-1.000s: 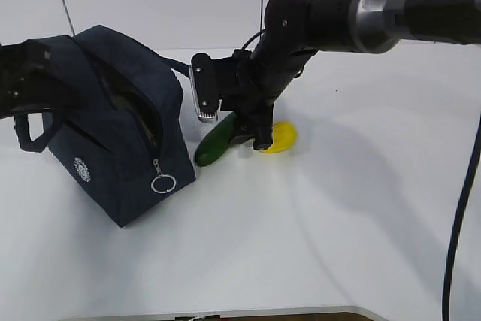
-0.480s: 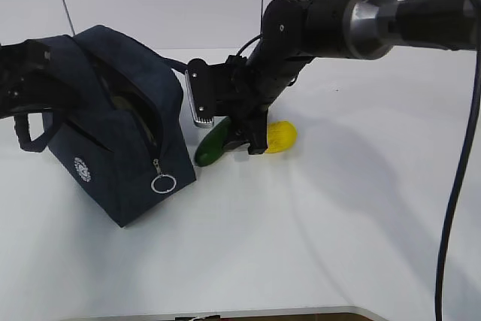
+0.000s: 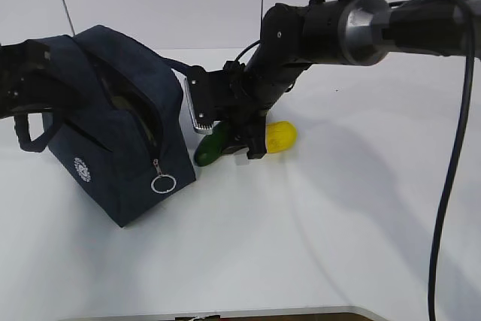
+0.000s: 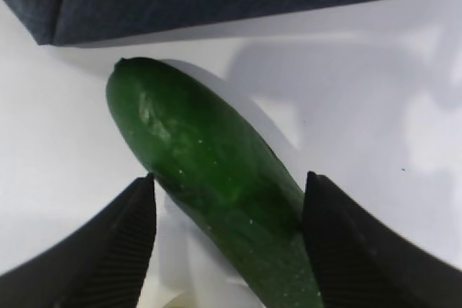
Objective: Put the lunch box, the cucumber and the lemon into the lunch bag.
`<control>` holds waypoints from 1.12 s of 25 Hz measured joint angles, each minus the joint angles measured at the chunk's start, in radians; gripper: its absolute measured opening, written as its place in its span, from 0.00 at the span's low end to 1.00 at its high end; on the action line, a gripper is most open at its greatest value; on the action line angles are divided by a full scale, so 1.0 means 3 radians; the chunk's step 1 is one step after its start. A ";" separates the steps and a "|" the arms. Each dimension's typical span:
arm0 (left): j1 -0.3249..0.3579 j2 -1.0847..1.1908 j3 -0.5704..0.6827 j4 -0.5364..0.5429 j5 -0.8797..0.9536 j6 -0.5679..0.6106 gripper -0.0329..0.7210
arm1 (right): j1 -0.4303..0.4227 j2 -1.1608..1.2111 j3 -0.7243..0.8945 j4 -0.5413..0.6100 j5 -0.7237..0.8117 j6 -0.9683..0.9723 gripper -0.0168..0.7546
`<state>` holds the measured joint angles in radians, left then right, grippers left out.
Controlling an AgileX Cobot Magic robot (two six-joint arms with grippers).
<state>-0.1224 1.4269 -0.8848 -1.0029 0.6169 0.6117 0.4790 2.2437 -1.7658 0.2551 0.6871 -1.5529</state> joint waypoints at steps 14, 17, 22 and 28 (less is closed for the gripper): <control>0.0000 0.0000 0.0000 0.0000 0.0000 0.0000 0.05 | 0.0000 0.0029 -0.0015 0.0056 -0.0070 -0.0021 0.51; 0.0000 0.0000 0.0000 0.0000 0.0000 0.0000 0.05 | 0.0000 0.0029 -0.0015 0.0091 -0.0083 -0.0025 0.41; 0.0000 0.0000 0.0000 0.0000 0.0006 0.0000 0.05 | 0.0000 0.0029 -0.0022 0.0115 -0.0084 -0.0025 0.35; 0.0000 0.0000 0.0000 0.0000 0.0016 0.0000 0.05 | 0.0000 0.0029 -0.0022 0.0117 -0.0089 -0.0032 0.34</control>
<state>-0.1224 1.4269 -0.8848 -1.0029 0.6217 0.6117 0.4790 2.2524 -1.7724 0.2903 0.6604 -1.5625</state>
